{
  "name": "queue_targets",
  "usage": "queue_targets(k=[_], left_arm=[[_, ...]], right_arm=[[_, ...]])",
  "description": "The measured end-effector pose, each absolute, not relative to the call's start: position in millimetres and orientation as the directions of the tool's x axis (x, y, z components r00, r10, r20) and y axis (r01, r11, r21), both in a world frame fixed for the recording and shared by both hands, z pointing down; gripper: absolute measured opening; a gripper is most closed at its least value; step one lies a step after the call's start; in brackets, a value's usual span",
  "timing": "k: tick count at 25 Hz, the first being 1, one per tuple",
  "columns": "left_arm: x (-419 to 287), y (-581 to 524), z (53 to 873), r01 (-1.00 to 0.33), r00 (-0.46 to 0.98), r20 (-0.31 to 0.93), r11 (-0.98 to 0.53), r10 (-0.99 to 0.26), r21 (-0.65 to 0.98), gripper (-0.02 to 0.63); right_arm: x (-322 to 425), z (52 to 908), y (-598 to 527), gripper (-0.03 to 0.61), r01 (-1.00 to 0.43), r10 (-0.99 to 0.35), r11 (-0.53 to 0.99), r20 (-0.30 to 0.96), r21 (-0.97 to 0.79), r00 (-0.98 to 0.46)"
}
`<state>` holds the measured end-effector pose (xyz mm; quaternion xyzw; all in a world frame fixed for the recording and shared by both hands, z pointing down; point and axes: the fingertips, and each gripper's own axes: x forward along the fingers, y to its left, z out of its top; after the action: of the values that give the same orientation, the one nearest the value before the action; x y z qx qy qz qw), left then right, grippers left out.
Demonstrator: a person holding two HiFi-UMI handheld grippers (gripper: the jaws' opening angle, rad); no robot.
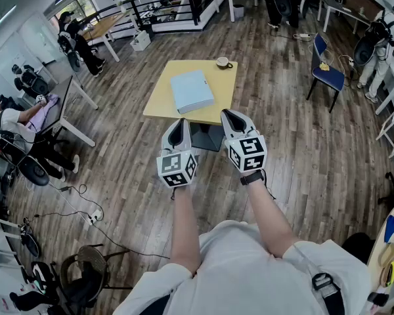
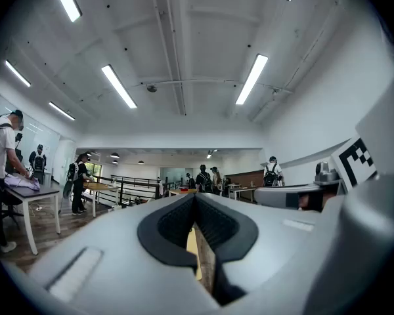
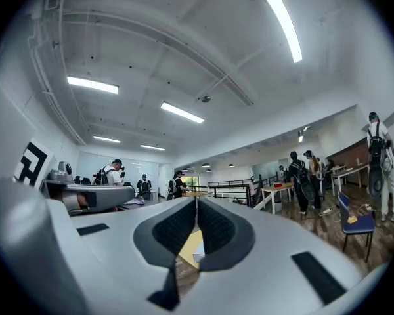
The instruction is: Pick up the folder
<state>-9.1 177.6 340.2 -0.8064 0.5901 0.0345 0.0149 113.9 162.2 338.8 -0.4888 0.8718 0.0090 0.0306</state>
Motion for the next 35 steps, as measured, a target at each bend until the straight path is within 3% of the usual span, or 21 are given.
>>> queue_targets(k=[9,21,26,35], left_arm=[[14.2,170.8,345.9,-0.953,0.301,-0.061,-0.302,-0.952,0.012,0.011],[3.7,160.0,383.9,-0.977,0.203,-0.015,-0.203,-0.979,0.064,0.011],[-10.2,104.4,397.9,-0.985,0.162,0.039,-0.164,-0.986,-0.047,0.011],[-45.9,-52.5,375.7,-0.972,0.230,0.015,-0.230,-0.973,-0.049,0.011]], right_arm=[[138.0,337.5,156.3,0.020,-0.839,-0.840,0.540,-0.108,-0.064,-0.532],[125.6,377.1,130.5,0.020,-0.789,-0.789,0.613,0.008,-0.051,-0.614],[109.5,389.3,81.0,0.020,-0.793,-0.792,0.607,0.042,-0.048,-0.609],[68.2,371.6,-71.1,0.020,-0.836,-0.836,0.546,0.033,-0.050,-0.548]])
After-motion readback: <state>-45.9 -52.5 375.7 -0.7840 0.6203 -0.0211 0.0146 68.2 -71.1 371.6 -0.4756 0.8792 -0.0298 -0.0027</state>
